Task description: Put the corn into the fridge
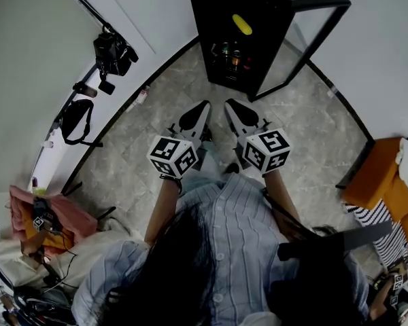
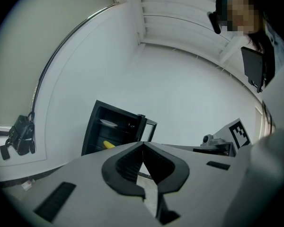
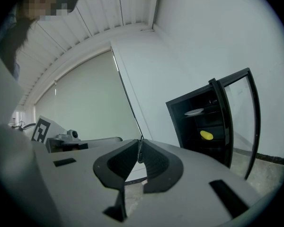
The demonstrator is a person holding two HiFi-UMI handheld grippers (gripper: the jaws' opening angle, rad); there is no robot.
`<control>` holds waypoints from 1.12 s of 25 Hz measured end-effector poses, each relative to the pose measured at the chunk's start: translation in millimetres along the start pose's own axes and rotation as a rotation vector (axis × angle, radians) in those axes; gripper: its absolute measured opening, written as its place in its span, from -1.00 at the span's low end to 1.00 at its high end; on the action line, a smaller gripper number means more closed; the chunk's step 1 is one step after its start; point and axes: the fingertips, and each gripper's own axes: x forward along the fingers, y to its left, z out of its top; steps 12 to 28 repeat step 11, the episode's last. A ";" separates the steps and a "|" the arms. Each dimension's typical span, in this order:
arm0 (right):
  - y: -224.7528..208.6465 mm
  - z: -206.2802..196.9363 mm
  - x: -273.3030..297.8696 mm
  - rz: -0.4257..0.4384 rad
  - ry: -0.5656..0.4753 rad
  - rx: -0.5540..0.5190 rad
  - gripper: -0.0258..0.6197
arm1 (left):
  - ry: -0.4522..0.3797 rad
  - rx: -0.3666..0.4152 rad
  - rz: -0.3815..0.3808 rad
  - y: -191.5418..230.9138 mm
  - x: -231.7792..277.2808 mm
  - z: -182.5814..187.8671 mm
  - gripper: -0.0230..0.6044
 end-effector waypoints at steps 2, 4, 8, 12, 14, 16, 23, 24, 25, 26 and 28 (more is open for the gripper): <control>-0.2 -0.3 2.5 -0.005 0.003 0.002 -0.80 | 0.004 0.002 -0.004 1.8 0.4 0.9 -0.90; -0.6 -0.7 4.7 -0.012 0.006 0.003 -0.80 | 0.010 0.002 -0.009 3.8 1.5 1.0 -0.90; 4.1 -4.1 14.4 -0.002 0.022 -0.008 -0.80 | 0.002 -0.010 0.005 12.4 -3.9 1.3 -0.90; 14.9 -9.6 30.3 0.036 0.047 -0.020 -0.80 | -0.015 -0.020 0.043 25.7 -15.5 2.8 -0.90; 14.9 -9.6 30.3 0.036 0.047 -0.020 -0.80 | -0.015 -0.020 0.043 25.7 -15.5 2.8 -0.90; 14.9 -9.6 30.3 0.036 0.047 -0.020 -0.80 | -0.015 -0.020 0.043 25.7 -15.5 2.8 -0.90; 14.9 -9.6 30.3 0.036 0.047 -0.020 -0.80 | -0.015 -0.020 0.043 25.7 -15.5 2.8 -0.90; 14.9 -9.6 30.3 0.036 0.047 -0.020 -0.80 | -0.015 -0.020 0.043 25.7 -15.5 2.8 -0.90; 14.9 -9.6 30.3 0.036 0.047 -0.020 -0.80 | -0.015 -0.020 0.043 25.7 -15.5 2.8 -0.90; 14.9 -9.6 30.3 0.036 0.047 -0.020 -0.80 | -0.015 -0.020 0.043 25.7 -15.5 2.8 -0.90; 14.9 -9.6 30.3 0.036 0.047 -0.020 -0.80 | -0.015 -0.020 0.043 25.7 -15.5 2.8 -0.90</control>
